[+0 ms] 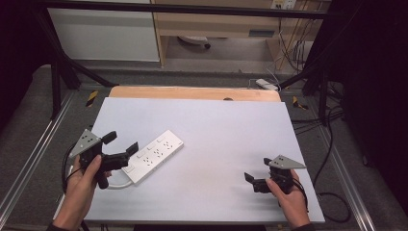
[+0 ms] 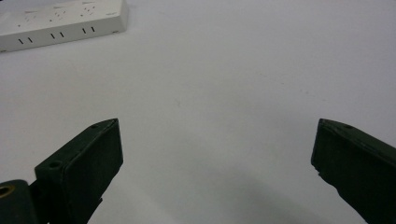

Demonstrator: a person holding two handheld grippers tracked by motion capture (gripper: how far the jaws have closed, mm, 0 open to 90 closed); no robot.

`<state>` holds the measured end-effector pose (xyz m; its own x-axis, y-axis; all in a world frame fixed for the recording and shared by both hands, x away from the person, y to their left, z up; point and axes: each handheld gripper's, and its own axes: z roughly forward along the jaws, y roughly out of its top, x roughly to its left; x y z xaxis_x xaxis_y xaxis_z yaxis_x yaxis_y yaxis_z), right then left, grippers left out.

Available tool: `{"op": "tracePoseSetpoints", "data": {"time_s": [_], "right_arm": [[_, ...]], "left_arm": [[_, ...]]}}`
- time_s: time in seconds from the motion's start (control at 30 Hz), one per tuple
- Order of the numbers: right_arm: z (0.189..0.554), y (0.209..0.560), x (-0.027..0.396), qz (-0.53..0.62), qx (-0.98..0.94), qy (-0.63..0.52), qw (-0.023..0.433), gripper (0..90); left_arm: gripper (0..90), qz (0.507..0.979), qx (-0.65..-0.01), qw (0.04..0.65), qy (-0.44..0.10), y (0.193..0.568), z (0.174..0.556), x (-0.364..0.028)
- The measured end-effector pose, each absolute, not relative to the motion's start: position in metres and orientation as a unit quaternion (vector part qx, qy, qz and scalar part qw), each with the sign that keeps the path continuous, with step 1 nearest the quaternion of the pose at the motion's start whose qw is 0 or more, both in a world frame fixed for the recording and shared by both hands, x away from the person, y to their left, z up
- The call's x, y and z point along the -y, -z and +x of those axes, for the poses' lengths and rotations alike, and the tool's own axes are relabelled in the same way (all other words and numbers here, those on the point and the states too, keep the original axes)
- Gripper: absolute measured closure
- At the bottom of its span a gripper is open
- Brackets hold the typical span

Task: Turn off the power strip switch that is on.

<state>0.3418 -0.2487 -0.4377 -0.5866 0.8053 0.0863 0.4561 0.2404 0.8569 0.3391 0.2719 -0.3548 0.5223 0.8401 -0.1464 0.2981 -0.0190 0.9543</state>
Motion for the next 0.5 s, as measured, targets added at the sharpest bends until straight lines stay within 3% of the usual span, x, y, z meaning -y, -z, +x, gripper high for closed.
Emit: {"op": "tracePoseSetpoints", "data": {"time_s": [0.27, 0.5], "right_arm": [[0.342, 0.438, 0.249, 0.414, -0.764, -0.455, 0.195, 2.5], [0.353, 0.449, 0.254, 0.459, -0.764, -0.391, 0.230, 2.6]], "left_arm": [[6.1, 0.687, -0.424, 0.544, -0.231, 0.388, 0.320, -0.265], [6.0, 0.714, -0.419, 0.514, -0.224, 0.418, 0.299, -0.254]]}}
